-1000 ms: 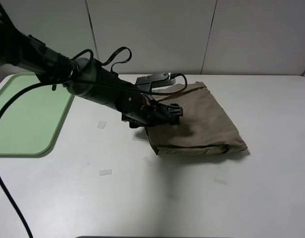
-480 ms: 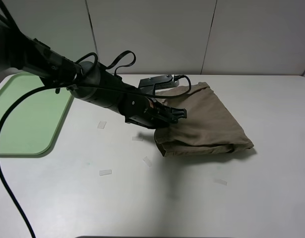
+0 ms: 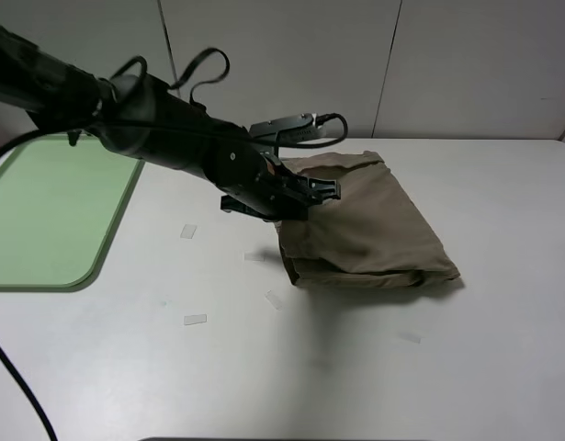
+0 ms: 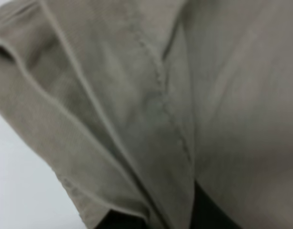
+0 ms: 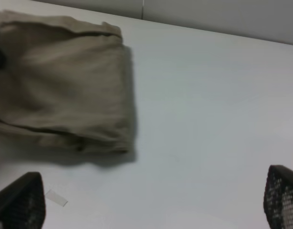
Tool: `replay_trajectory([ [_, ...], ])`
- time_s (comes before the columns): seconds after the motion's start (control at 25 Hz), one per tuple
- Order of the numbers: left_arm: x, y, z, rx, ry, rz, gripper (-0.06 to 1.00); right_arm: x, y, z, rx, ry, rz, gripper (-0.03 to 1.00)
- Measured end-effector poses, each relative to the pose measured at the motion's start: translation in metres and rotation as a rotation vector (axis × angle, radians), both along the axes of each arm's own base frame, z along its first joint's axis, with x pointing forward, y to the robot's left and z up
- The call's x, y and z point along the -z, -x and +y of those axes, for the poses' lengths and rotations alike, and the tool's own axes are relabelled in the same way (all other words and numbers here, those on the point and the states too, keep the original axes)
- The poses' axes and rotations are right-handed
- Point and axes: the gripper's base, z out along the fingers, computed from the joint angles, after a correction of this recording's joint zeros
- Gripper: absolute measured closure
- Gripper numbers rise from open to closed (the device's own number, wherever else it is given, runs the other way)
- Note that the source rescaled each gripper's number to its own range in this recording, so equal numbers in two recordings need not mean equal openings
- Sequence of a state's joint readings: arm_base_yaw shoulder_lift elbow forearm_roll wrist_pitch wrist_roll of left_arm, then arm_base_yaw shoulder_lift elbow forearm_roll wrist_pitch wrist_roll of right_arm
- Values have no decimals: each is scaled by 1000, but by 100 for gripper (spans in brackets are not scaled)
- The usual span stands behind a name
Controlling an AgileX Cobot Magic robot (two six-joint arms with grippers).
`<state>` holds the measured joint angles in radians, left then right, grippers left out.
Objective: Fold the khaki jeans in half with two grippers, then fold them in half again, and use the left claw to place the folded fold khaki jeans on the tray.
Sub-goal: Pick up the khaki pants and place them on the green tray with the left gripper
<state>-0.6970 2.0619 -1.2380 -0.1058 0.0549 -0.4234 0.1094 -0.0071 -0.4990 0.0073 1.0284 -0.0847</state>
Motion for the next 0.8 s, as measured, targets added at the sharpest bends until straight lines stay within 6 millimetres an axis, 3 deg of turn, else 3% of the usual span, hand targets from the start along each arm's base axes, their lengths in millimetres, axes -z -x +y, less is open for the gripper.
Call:
replay_trajectory([
  [0.6,-83,-9,90,116,-192,35,94,0,0,0,0,0,0,-3],
  [0.8,-99,-10,122,116,-235,60,94,0,0,0,0,0,0,-3],
])
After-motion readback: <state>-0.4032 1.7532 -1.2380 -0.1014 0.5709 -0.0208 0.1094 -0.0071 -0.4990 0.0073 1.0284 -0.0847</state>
